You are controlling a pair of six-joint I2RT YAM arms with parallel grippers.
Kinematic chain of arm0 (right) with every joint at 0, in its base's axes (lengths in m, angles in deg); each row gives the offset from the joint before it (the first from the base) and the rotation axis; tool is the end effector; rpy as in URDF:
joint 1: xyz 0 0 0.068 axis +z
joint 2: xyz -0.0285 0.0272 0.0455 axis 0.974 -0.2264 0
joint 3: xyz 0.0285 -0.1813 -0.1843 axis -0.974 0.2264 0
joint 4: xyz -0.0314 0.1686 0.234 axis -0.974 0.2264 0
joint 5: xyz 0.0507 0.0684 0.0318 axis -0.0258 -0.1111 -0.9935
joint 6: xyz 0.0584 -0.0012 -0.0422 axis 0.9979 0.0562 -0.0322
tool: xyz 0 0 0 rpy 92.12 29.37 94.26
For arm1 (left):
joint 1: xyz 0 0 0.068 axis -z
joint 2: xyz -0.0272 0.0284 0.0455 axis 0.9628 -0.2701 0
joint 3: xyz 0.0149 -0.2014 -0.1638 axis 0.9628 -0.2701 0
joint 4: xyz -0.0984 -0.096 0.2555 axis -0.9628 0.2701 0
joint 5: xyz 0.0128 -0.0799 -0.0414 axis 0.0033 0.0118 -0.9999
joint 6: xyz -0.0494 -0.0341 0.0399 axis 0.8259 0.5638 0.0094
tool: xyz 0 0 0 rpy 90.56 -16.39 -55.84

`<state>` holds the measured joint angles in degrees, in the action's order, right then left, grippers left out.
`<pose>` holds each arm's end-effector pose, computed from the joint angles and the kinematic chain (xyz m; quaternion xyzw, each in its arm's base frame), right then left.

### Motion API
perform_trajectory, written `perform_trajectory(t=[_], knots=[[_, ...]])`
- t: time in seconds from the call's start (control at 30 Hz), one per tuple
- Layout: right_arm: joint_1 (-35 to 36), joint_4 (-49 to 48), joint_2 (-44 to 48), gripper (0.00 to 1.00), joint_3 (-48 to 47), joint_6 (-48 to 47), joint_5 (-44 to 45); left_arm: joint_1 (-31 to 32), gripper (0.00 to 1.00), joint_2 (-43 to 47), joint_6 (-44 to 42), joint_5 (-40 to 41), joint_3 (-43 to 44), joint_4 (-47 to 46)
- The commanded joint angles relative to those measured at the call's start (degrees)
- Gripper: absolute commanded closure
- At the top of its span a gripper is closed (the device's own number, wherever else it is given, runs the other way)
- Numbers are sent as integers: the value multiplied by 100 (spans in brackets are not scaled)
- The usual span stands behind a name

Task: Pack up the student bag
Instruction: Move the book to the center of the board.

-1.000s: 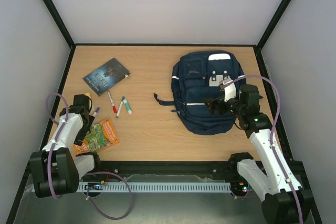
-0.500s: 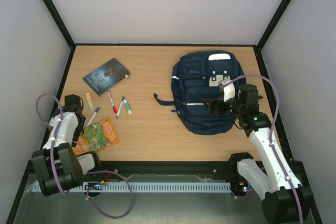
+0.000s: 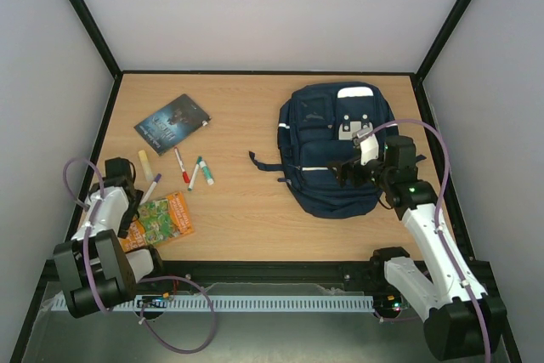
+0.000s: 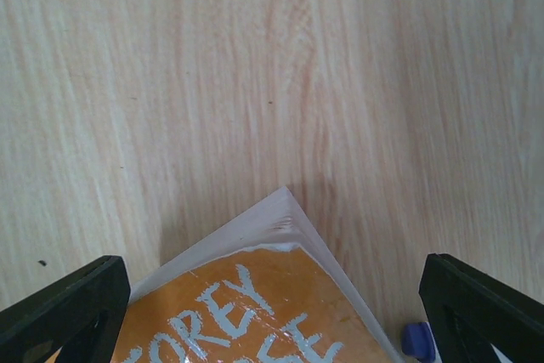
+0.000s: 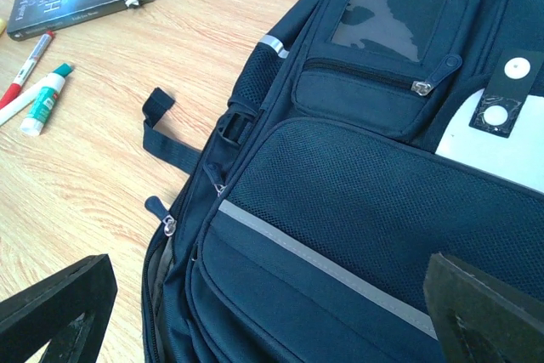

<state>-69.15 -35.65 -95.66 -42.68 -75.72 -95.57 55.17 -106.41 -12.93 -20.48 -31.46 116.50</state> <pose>0.2477 0.0562 0.2641 -0.2216 0.7991 0.1548 0.5370 0.1945 0.0887 0.1074 -0.6416 0.7352 0.1081 0.1900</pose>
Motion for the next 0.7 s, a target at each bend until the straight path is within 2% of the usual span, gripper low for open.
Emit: perform_trajectory(t=[0.0, 0.3, 0.67], knots=[[-27, 138, -81, 1, 3, -68, -129, 206, 4, 214, -202, -236, -149, -375], [-26, 154, -154, 1, -15, -88, -131, 1105, 4, 202, 265, -228, -258, -369], [-29, 180, -172, 1, -24, -97, -145, 2802, 4, -100, 1392, -117, -294, -337]])
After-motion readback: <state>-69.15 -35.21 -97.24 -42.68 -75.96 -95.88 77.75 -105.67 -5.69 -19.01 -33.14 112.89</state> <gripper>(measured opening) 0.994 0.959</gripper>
